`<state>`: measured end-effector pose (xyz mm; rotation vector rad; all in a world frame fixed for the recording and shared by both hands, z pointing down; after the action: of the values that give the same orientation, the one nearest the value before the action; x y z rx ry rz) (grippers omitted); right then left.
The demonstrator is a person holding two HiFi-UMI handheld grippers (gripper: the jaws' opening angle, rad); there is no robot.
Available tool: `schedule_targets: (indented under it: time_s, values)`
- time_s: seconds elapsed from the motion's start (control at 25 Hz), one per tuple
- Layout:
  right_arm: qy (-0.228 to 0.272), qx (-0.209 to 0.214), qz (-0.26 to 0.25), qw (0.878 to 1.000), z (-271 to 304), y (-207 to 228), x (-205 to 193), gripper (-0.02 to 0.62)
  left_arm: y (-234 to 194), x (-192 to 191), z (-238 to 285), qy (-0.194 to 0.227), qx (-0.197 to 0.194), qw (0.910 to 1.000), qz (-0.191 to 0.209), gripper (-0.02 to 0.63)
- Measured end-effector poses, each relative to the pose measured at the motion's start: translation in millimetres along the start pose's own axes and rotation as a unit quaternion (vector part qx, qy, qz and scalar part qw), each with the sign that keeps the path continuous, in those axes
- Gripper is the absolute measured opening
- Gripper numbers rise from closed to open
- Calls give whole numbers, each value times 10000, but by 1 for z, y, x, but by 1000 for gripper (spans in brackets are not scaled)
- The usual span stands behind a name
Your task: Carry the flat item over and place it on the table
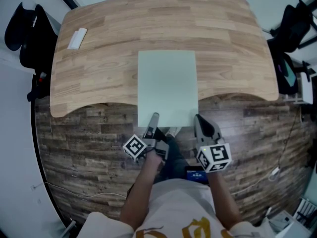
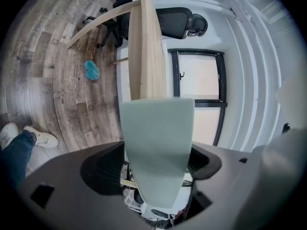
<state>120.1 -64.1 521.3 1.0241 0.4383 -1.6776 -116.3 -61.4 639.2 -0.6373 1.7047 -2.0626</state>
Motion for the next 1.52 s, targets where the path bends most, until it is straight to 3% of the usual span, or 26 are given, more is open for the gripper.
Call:
schedule_targets:
  time_s: [0.24, 0.52, 1.2, 1.32, 1.52]
  values:
    - [16, -1, 21, 10000, -2, 3, 0, -2, 1, -1, 0, 11, 108, 9999, -66, 383]
    - [66, 17, 11, 10000, -6, 2, 0, -2, 6, -5, 3, -128, -6, 9999, 19, 383]
    - [219, 38, -8, 9998, -25, -5, -3, -2, 6, -12, -15, -291, 178, 9993, 181, 383]
    - [227, 28, -20, 9997, -30, -6, -4, -2, 4, -13, -20, -411, 323, 9979, 388, 383]
    - [315, 78, -20, 9995, -36, -12, -4, -2, 8, -14, -31, -664, 810, 9885, 1087, 383]
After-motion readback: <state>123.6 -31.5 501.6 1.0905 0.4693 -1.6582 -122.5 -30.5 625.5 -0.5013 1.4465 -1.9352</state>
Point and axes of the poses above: the fingertips, and each gripper's own axes: z forward along the fingers, y to its right, x out of its top, the point moved 10 cm from there along -z, backward along the fingers, and after that the axes turned 9 degrees about -y, right-handed, at the moved point
